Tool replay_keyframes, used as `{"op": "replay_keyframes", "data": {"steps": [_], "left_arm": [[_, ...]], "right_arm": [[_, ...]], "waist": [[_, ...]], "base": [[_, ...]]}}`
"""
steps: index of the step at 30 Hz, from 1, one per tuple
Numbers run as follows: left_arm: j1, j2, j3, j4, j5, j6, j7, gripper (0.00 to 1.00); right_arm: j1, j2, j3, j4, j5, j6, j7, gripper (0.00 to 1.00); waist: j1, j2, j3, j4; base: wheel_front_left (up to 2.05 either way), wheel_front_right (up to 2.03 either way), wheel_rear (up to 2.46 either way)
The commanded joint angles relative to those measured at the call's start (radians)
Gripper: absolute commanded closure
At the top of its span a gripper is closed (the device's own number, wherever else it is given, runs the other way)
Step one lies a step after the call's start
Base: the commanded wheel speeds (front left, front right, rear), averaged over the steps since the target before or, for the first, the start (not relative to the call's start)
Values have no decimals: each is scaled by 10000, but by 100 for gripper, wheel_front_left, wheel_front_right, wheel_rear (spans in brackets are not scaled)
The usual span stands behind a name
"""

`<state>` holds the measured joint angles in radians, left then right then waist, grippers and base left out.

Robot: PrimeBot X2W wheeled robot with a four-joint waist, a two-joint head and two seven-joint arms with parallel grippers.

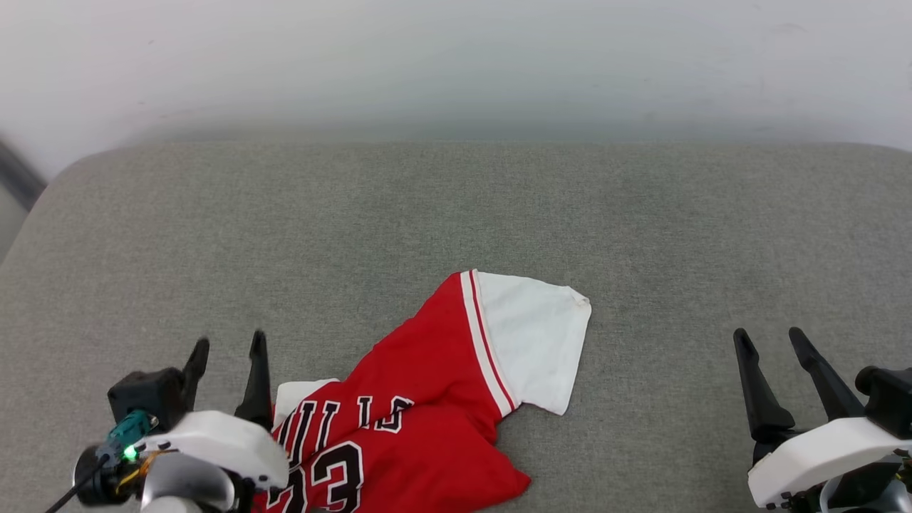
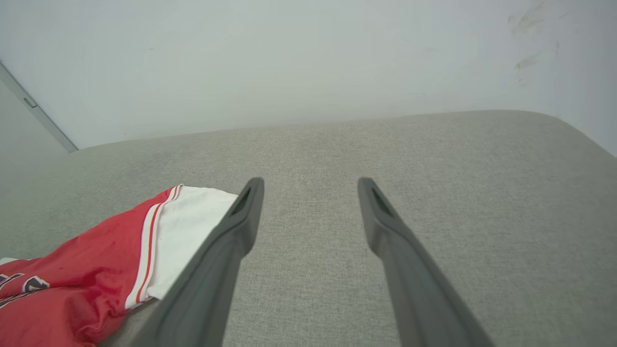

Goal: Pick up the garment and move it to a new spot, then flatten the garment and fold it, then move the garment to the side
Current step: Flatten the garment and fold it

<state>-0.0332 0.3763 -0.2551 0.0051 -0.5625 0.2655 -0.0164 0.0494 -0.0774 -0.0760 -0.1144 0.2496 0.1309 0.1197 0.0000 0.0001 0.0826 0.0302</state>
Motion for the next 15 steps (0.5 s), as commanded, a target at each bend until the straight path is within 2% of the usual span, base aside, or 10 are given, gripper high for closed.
{"op": "replay_keyframes", "data": {"steps": [1, 4, 9, 15], "left_arm": [[-239, 27, -82, -72, 197, -101, -325, 0], [-668, -25, -352, -200, 687, -274, -991, 0], [-1160, -197, -750, -153, 1064, -422, -1379, 0], [-1538, -562, -1128, -343, 1208, -522, -1581, 0]], "right_arm": [[90, 28, -26, 41, 24, -3, 31, 0], [18, -47, -78, 109, 59, -3, 111, 0], [-295, -198, -134, 419, 302, -3, 427, 0], [-1323, -552, -149, 1457, 1114, -3, 2237, 0]], "waist": [[0, -1, 5, -20], [0, -1, 45, -28], [0, -1, 217, 27], [0, -1, 783, 480]], "base": [[0, 0, 0], [0, 0, 0], [0, 0, 0], [0, 0, 0]]}}
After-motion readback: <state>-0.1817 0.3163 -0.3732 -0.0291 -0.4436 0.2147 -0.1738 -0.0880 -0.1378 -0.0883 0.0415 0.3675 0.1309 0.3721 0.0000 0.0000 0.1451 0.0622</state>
